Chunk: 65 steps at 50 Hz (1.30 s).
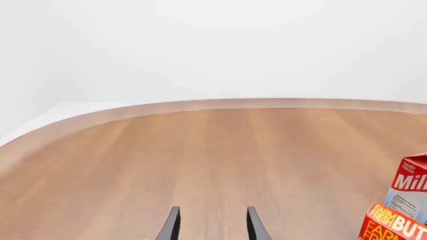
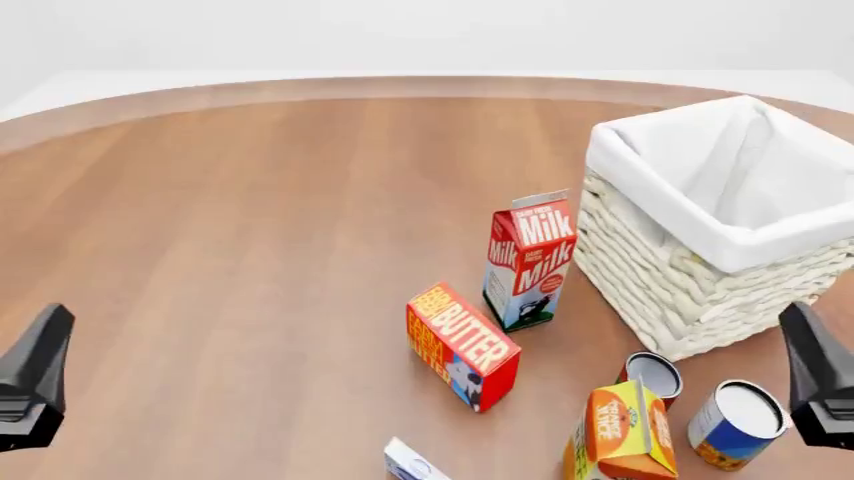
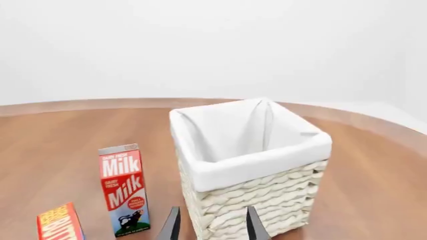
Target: Pick up the cream cheese box and the butter, and put them in the basket.
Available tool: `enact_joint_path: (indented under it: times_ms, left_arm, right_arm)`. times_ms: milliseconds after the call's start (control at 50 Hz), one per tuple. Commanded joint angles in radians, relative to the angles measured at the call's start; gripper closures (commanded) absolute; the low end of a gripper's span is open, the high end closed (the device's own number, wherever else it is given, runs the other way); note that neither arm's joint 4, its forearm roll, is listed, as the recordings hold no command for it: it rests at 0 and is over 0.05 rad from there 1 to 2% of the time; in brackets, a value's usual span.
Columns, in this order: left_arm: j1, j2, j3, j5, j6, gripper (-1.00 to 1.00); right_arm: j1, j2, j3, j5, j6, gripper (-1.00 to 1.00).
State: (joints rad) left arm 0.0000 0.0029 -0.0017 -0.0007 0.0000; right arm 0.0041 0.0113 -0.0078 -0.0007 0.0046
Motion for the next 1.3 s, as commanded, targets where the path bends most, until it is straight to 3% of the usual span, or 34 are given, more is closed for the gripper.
enact_joint_path:
  times_ms: [20,80,120,160,400,540,660,880,980,1020,1100,1160,1300]
  left_arm:
    - [0.0,0.005,-0.003,-0.001,0.0,-1.0]
    - [0.0,0.005,-0.003,-0.001,0.0,-1.0]
    - [0.0,0.005,-0.003,-0.001,0.0,-1.0]
    - [0.0,0.005,-0.003,-0.001,0.0,-1.0]
    - [0.0,0.005,-0.003,-0.001,0.0,-1.0]
    - [0.0,0.005,-0.003,-0.001,0.0,-1.0]
    - [0.0,0.005,-0.003,-0.001,0.0,-1.0]
    - [0.0,0.005,-0.003,-0.001,0.0,-1.0]
    - [0.0,0.005,-0.003,-0.001,0.0,-1.0]
    - [0.0,0.005,-0.003,-0.001,0.0,-1.0]
    - [0.0,0.005,-0.003,-0.001,0.0,-1.0]
    - [0.0,0.005,-0.003,-0.001,0.0,-1.0]
    - [0.0,0.005,-0.003,-0.001,0.0,-1.0]
  right_arm:
    - [0.034,0.009,0.003,0.0,0.033,-1.0]
    - [0.091,0.035,-0.006,0.004,0.067,-1.0]
    - [0.098,0.037,-0.027,0.021,0.057,-1.0]
    - [0.098,0.046,-0.042,0.026,0.099,-1.0]
    - [0.257,0.313,-0.111,-0.076,0.059,-1.0]
    - [0.395,0.398,-0.253,-0.006,0.107,-1.0]
    - [0.471,0.499,-0.41,0.076,0.11,-1.0]
    - [0.609,0.679,-0.523,0.083,0.09,-1.0]
    - [0.619,0.739,-0.581,0.114,0.071,-1.0]
    - [0.626,0.749,-0.62,0.129,0.118,-1.0]
    - [0.659,0.819,-0.68,0.162,0.081,-1.0]
    - [0.646,0.854,-0.706,0.167,0.121,-1.0]
    - [0.703,0.922,-0.773,0.205,0.152,-1.0]
